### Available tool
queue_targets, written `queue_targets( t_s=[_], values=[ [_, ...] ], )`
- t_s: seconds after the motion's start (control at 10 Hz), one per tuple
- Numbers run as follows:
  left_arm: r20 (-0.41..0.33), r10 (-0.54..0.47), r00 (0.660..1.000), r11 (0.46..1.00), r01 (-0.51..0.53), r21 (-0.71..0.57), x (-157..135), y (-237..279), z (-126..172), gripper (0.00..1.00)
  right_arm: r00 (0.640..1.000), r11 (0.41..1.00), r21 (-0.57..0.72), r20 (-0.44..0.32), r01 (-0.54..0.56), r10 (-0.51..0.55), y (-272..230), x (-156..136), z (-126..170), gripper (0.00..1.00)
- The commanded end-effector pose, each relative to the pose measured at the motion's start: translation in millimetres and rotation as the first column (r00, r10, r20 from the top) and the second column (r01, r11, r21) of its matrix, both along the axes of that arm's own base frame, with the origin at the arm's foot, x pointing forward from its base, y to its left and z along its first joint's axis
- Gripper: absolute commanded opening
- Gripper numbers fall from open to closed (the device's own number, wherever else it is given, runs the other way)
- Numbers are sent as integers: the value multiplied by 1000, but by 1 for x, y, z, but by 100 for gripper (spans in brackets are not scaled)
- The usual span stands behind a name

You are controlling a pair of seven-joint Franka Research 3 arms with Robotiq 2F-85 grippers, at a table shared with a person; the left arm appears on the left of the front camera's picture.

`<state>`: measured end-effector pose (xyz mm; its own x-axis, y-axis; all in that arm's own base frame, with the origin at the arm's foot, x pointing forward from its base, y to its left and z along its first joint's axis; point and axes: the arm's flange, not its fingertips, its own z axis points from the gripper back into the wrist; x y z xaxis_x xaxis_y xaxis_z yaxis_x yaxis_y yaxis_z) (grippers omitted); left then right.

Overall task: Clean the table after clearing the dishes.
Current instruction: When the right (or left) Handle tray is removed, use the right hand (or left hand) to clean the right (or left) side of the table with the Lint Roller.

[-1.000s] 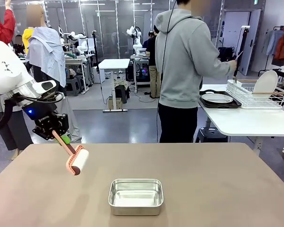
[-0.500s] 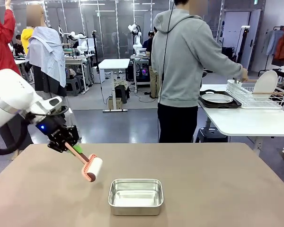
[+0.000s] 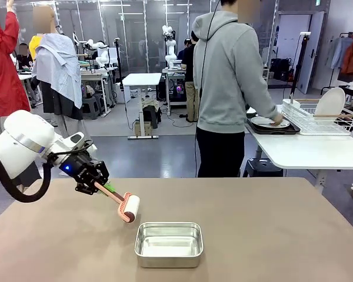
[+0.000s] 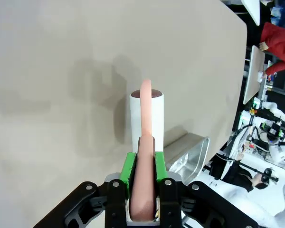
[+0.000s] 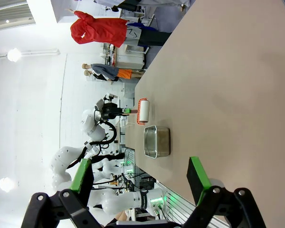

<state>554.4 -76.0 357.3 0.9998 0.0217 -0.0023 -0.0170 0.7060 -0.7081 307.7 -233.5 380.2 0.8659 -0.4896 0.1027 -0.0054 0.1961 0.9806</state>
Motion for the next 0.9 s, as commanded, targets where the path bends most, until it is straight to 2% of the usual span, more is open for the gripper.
queue_targets(
  t_s=[0.0,0.2,0.4,0.6,0.8],
  values=[
    [51,7,999,999,-5,-37,13,-11,-17,21,1000,1000,9,11,8,-8,2,0,4,100],
    [71,16,997,999,-13,-39,24,-11,-38,21,1000,1000,9,11,8,-8,2,0,4,100],
    [56,38,998,999,-38,-6,26,0,-56,21,1000,1000,9,11,8,-8,2,0,4,100],
    [33,71,997,997,-72,15,23,25,-67,21,1000,1000,9,11,8,-8,2,0,4,100],
    [0,61,998,998,-61,11,12,57,-71,21,1000,1000,9,11,8,-8,2,0,4,100]
  ],
)
